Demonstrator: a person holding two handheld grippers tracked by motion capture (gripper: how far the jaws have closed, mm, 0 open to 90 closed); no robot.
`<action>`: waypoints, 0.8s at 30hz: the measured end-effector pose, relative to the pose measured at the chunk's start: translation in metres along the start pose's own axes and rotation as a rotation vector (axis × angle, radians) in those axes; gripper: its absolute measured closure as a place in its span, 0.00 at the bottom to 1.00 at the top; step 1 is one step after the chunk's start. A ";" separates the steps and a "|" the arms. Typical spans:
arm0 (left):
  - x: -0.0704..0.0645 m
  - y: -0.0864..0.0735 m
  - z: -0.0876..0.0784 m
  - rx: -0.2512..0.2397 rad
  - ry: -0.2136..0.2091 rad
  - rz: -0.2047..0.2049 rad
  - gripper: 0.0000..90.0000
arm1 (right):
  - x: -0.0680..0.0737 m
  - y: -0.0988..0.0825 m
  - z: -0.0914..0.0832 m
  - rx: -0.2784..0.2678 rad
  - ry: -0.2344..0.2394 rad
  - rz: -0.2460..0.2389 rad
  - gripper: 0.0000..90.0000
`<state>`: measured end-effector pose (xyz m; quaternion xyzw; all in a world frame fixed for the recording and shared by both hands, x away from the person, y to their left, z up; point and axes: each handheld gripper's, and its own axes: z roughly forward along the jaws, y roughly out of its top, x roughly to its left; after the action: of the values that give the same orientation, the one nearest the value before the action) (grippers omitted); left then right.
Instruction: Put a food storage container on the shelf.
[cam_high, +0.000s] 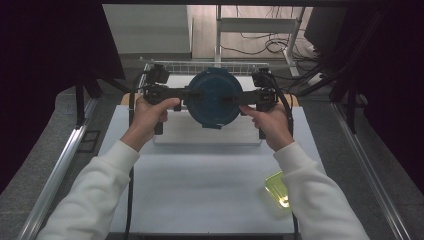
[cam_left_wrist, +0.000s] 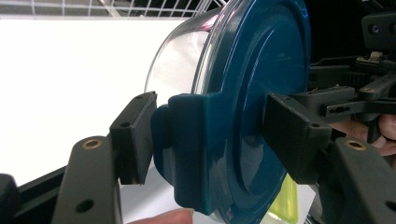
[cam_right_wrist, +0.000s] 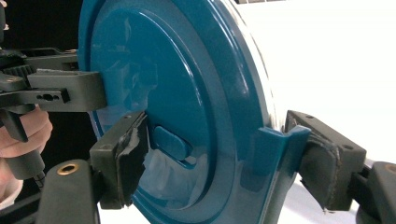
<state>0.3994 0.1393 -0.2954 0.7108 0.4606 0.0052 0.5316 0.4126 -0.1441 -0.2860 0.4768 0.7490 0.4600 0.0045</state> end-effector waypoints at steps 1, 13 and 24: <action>0.001 0.002 0.000 -0.006 0.002 -0.002 0.41 | 0.000 0.003 0.001 0.000 0.001 0.001 0.25; 0.017 0.025 0.008 -0.005 0.001 -0.014 0.41 | -0.009 0.031 0.011 0.007 0.001 -0.003 0.26; 0.039 0.043 0.024 -0.004 -0.013 -0.070 0.41 | -0.024 0.061 0.027 0.042 -0.007 -0.003 0.26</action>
<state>0.4616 0.1462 -0.2916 0.6930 0.4820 -0.0170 0.5359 0.4811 -0.1358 -0.2696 0.4772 0.7593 0.4424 -0.0019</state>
